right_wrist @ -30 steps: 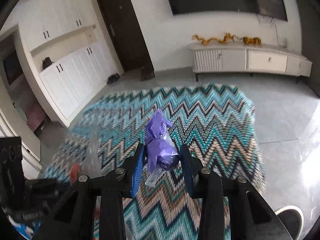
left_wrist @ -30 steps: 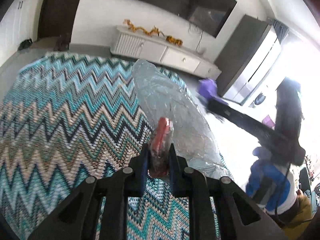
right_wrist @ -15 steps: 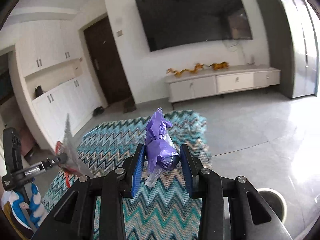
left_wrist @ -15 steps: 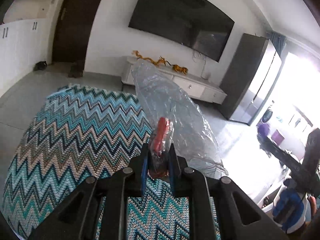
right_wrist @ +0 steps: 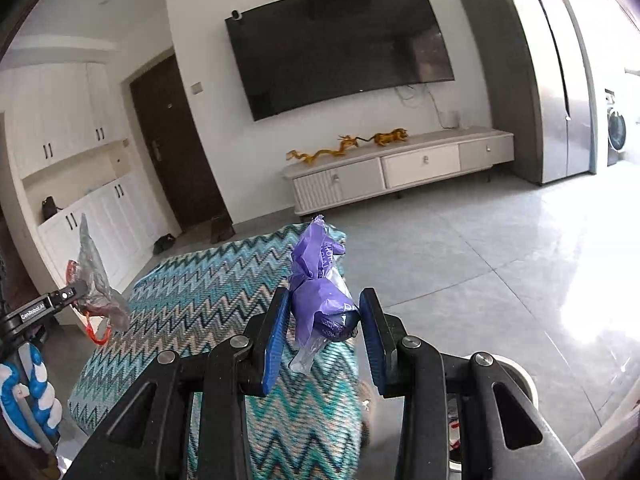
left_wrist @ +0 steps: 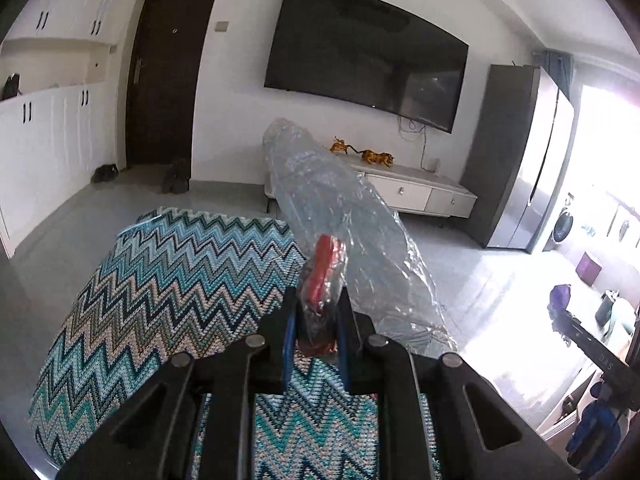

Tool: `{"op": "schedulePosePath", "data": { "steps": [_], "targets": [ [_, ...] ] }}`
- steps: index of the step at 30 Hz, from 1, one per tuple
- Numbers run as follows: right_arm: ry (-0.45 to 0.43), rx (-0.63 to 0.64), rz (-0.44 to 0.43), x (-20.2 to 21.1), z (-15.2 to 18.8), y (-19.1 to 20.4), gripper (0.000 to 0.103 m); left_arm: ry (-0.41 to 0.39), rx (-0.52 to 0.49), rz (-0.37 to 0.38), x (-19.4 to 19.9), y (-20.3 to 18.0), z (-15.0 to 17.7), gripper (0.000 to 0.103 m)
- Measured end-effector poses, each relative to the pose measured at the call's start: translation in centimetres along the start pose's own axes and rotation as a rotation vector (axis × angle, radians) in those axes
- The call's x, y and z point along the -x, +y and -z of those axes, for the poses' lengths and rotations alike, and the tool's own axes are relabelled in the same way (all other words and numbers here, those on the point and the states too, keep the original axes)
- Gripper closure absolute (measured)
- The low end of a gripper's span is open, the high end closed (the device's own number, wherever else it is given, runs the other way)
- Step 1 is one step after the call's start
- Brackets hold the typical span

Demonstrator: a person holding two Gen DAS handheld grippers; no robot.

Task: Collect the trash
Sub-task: 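Carry the bag and purple glove over the bin and open both grippers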

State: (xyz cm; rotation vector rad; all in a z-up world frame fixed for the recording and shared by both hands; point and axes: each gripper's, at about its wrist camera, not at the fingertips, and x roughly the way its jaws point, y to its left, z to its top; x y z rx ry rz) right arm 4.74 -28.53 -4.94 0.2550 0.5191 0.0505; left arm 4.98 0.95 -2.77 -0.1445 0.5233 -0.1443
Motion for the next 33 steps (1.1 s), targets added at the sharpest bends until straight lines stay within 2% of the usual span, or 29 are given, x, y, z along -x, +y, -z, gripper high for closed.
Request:
{"op": "schedulePosePath", "data": {
  "steps": [8,26,29,31,33],
  "targets": [
    [0.000,-0.050,0.037,0.1,1.4,-3.4,0.068,0.003,-0.057,-0.013,-1.4,-2.8,0.0,0.087],
    [0.050,-0.176,0.088,-1.6,5.1,-9.9,0.067,0.100,-0.163,0.004,-6.2,-7.9,2.1,0.087],
    [0.065,-0.193,0.094,-2.0,5.7,-11.0,0.067,0.124,-0.180,0.029,-6.9,-9.2,2.3,0.087],
    [0.076,-0.204,0.102,-2.4,6.1,-11.8,0.067,0.153,-0.195,0.069,-7.5,-10.5,2.4,0.087],
    [0.086,-0.215,0.110,-2.7,6.4,-12.5,0.067,0.199,-0.211,0.141,-8.5,-12.4,2.5,0.087]
  ]
}}
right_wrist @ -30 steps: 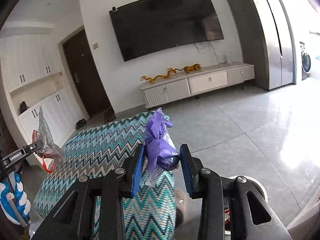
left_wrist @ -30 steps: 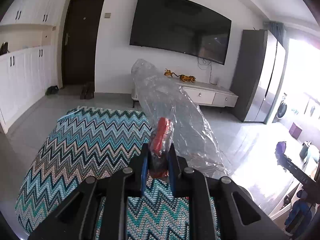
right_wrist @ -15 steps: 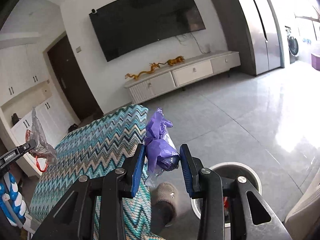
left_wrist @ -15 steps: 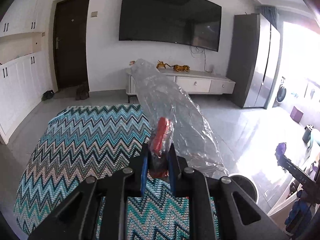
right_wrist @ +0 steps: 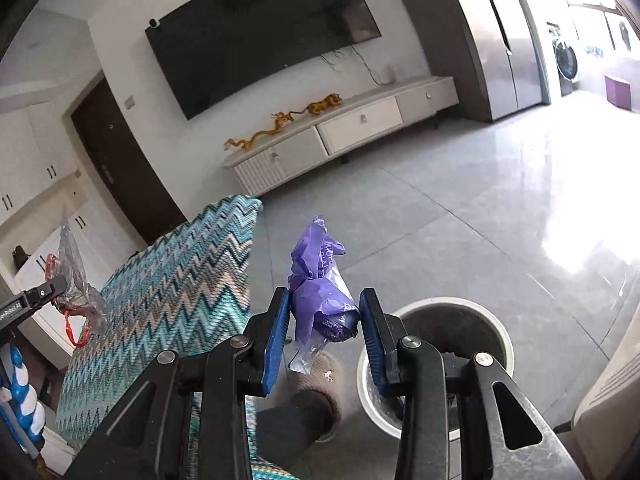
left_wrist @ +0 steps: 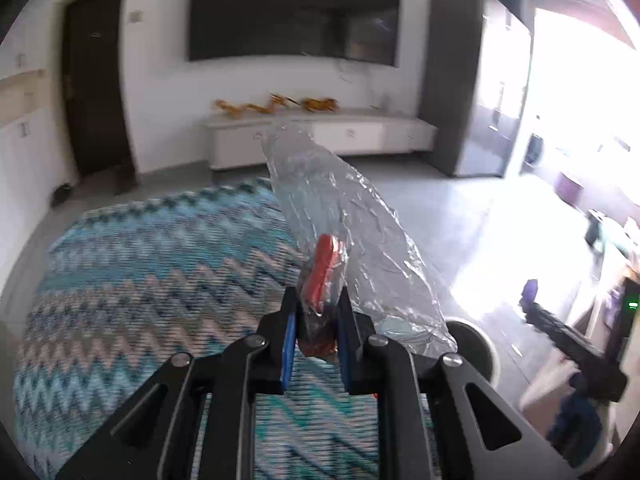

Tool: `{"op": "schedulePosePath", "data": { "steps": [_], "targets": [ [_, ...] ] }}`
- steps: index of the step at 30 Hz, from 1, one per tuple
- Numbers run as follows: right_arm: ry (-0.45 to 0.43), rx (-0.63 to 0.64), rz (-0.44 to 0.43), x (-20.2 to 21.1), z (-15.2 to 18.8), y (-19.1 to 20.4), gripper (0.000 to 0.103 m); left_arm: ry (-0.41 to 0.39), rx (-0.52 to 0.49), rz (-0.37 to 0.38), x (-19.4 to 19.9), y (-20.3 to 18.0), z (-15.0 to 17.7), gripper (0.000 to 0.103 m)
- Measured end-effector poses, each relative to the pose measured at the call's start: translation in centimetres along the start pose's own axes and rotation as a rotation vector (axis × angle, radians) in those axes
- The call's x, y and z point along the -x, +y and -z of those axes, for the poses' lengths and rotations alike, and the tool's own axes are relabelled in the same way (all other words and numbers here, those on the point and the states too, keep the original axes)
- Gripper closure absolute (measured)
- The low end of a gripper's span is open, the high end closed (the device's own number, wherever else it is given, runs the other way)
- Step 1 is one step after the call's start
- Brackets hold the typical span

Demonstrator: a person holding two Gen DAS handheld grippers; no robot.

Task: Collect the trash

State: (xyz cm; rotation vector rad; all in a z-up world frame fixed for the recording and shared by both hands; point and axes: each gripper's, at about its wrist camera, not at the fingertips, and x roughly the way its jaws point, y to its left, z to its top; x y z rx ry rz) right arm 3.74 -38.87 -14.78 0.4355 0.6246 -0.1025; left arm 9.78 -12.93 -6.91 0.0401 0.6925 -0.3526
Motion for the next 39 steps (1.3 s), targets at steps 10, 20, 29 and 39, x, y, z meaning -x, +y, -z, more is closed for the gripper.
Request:
{"op": "schedulePosePath", "data": {
  "steps": [10,20,29,39],
  "targets": [
    [0.061,-0.054,0.065,-2.7,0.7,-4.2,0.067,0.076,-0.186,0.137,-5.4,-10.4,-1.8,0.086],
    [0.127,-0.120,0.172,-6.1,1.6,-9.5,0.064,0.196,-0.268,0.157,-12.9,-18.1,-1.2,0.084],
    [0.165,-0.178,0.250,-7.2,2.4,-12.6,0.050,0.352,-0.192,0.289,-18.5,-20.6,0.0,0.053],
    [0.144,-0.188,0.296,-5.2,2.5,-11.4,0.038,0.332,-0.167,0.317,-16.8,-18.1,-0.2,0.049]
  ]
}}
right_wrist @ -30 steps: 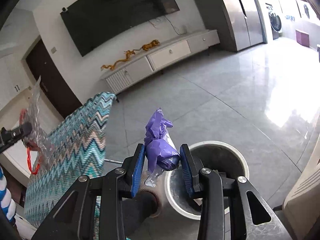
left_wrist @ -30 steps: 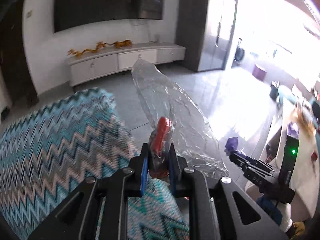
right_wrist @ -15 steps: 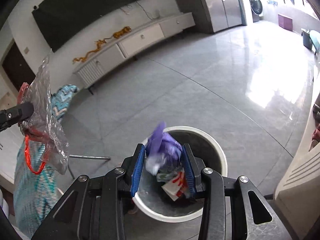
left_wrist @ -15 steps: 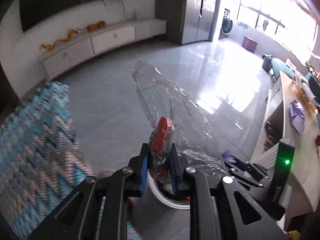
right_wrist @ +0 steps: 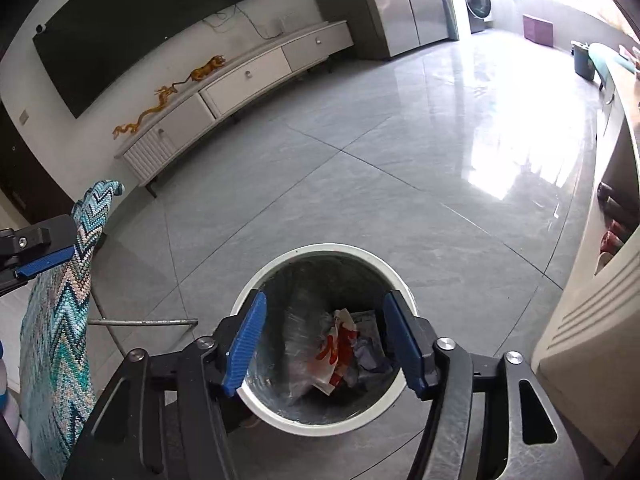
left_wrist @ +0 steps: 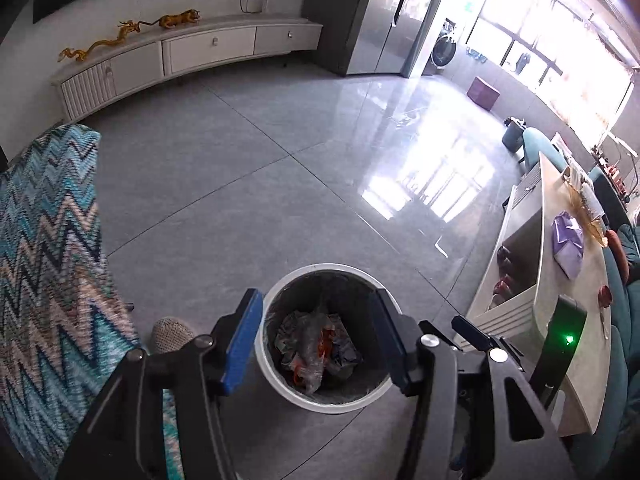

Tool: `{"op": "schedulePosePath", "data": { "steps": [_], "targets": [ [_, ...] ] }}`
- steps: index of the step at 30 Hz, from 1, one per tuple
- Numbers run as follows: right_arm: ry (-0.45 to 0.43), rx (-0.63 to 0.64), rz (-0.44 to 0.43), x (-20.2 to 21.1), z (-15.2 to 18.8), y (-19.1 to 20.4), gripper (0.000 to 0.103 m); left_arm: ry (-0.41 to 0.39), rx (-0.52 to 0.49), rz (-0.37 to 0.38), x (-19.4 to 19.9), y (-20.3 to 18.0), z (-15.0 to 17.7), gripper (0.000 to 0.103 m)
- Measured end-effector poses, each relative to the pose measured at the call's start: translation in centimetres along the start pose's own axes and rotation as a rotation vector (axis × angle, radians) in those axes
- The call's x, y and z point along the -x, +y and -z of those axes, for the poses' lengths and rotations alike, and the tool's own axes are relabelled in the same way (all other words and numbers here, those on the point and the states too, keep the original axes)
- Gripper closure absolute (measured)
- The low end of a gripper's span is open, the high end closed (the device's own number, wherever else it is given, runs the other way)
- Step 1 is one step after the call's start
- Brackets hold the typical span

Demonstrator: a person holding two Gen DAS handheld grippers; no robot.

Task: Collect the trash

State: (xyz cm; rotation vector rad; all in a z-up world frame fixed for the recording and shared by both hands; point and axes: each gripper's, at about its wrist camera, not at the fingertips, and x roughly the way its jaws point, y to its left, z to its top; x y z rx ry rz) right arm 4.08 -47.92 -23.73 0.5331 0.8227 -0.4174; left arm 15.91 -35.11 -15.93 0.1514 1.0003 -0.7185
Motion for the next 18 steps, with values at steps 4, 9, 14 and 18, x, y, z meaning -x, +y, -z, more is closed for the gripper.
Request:
{"op": "schedulePosePath", "data": {
  "steps": [4,9,14,18],
  "targets": [
    [-0.020,0.033,-0.007,1.3,0.0,2.5,0.036,-0.040,0.011,-0.025,2.5,1.5,0.5,0.049],
    [-0.077,0.109,-0.035,4.1,-0.7,7.1,0.021,-0.163,0.031,-0.140,8.4,5.3,1.9,0.049],
    [-0.144,0.211,-0.079,7.2,-1.1,13.0,0.012,-0.292,0.083,-0.286,14.9,9.5,4.0,0.049],
    [-0.170,0.309,-0.127,9.3,-0.5,18.4,0.010,-0.376,0.129,-0.391,19.4,12.6,6.4,0.041]
  ]
}}
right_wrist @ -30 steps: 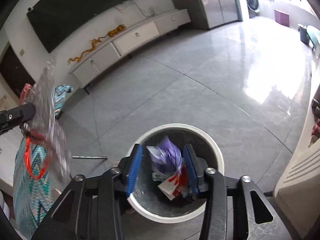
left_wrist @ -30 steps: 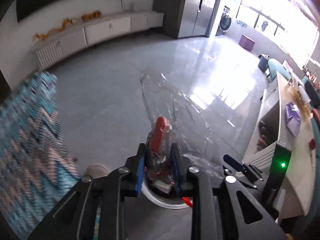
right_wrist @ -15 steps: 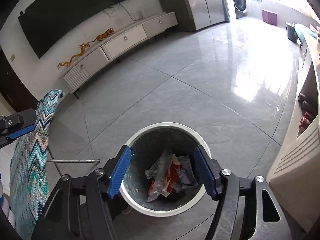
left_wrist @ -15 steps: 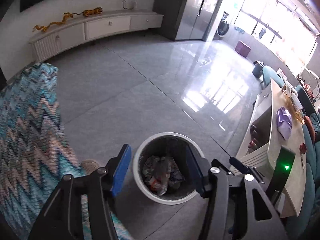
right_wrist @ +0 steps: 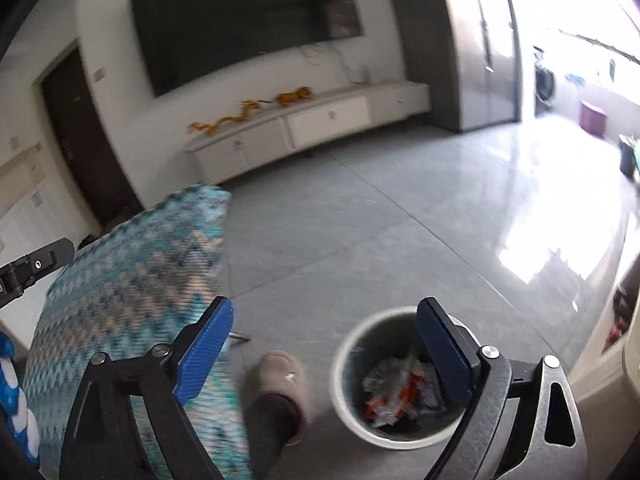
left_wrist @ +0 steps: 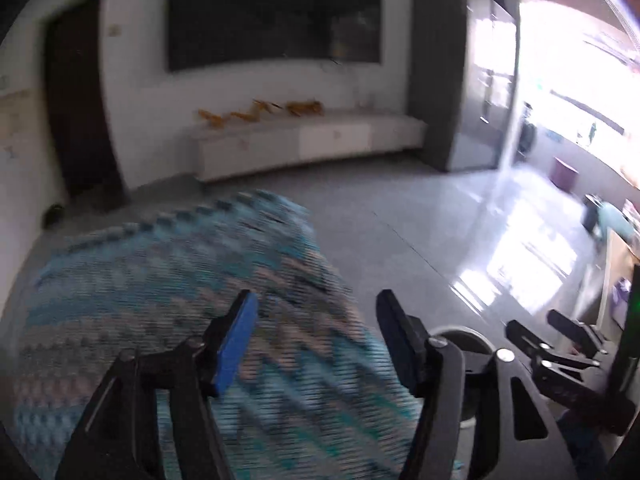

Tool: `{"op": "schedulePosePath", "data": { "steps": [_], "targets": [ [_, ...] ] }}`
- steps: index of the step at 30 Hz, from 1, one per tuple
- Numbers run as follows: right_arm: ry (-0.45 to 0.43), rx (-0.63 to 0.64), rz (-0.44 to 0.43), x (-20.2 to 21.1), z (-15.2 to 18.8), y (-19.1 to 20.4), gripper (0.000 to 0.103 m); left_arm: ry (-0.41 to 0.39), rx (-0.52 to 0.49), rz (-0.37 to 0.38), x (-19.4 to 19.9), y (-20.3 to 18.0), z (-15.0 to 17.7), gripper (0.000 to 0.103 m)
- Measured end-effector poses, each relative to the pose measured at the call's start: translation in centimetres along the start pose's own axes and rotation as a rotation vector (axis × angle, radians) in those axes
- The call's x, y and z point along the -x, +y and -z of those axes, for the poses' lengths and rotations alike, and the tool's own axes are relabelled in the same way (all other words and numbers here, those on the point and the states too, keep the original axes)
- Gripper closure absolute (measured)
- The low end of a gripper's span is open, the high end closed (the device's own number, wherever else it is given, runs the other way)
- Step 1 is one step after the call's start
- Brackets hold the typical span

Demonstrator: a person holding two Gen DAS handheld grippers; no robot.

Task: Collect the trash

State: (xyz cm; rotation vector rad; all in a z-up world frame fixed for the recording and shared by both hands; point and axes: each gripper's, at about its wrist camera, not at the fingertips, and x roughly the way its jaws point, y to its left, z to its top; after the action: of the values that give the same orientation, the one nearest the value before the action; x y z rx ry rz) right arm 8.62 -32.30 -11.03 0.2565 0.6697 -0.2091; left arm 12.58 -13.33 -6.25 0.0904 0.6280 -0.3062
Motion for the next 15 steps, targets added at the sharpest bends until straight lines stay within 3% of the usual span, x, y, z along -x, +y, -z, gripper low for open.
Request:
{"op": "schedulePosePath", "data": {
  "steps": [2,5,15],
  "targets": [
    [-0.015,0.045,-0.026,0.7,-0.3,2.5,0.009,-0.035,0.028,-0.039,1.6,2.4,0.1,0.040],
    [-0.046,0.112,-0.066,2.0,-1.1,6.4,0.000,-0.082,0.073,-0.105,4.3,6.2,0.2,0.039],
    [-0.167,0.252,-0.172,6.7,-3.1,16.7,0.000,-0.211,0.153,-0.310,11.7,15.2,1.3,0.025]
  ]
}}
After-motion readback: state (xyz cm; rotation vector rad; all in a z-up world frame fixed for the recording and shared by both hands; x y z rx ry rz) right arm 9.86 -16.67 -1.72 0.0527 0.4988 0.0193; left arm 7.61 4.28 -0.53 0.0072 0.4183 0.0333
